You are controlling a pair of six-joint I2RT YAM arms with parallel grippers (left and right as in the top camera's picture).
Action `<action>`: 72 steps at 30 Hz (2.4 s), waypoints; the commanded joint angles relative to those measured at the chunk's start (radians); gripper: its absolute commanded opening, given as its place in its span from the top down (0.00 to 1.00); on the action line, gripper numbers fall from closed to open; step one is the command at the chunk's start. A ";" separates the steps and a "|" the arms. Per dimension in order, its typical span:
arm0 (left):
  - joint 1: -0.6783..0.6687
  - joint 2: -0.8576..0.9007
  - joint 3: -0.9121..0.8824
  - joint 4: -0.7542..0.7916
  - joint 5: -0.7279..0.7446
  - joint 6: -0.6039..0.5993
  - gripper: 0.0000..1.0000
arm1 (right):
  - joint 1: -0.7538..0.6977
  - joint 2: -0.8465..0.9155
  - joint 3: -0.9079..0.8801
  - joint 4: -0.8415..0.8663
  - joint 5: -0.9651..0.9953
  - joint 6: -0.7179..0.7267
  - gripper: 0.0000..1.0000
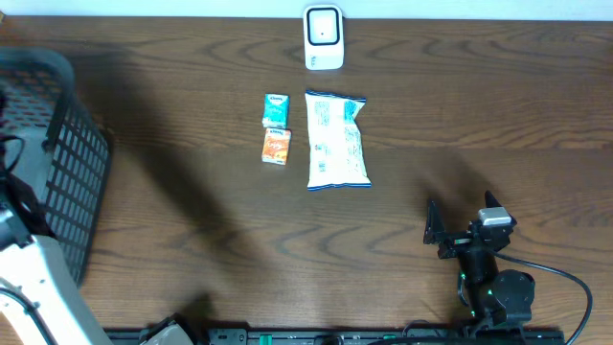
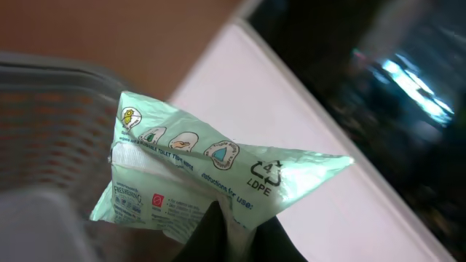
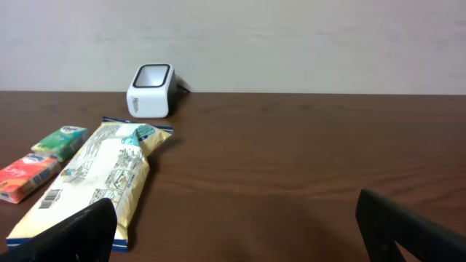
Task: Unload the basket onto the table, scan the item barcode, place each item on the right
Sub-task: 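Lift the mint-green pouch out toward the scanner with the left gripper, then hold the pouch under the scanner and release it on the table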
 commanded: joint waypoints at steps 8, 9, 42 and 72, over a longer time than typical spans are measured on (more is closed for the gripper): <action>-0.269 0.097 0.009 0.039 0.276 0.266 0.92 | -0.006 -0.002 -0.002 -0.004 0.005 0.010 0.01; -0.306 0.118 0.009 0.039 0.302 0.310 0.92 | -0.006 -0.002 -0.002 -0.004 0.005 0.010 0.01; -0.604 0.744 0.009 -0.085 0.365 1.065 0.92 | -0.006 -0.002 -0.002 -0.004 0.005 0.010 0.01; -0.602 0.554 0.042 0.063 0.183 0.925 0.00 | -0.006 -0.002 -0.002 -0.004 0.005 0.010 0.01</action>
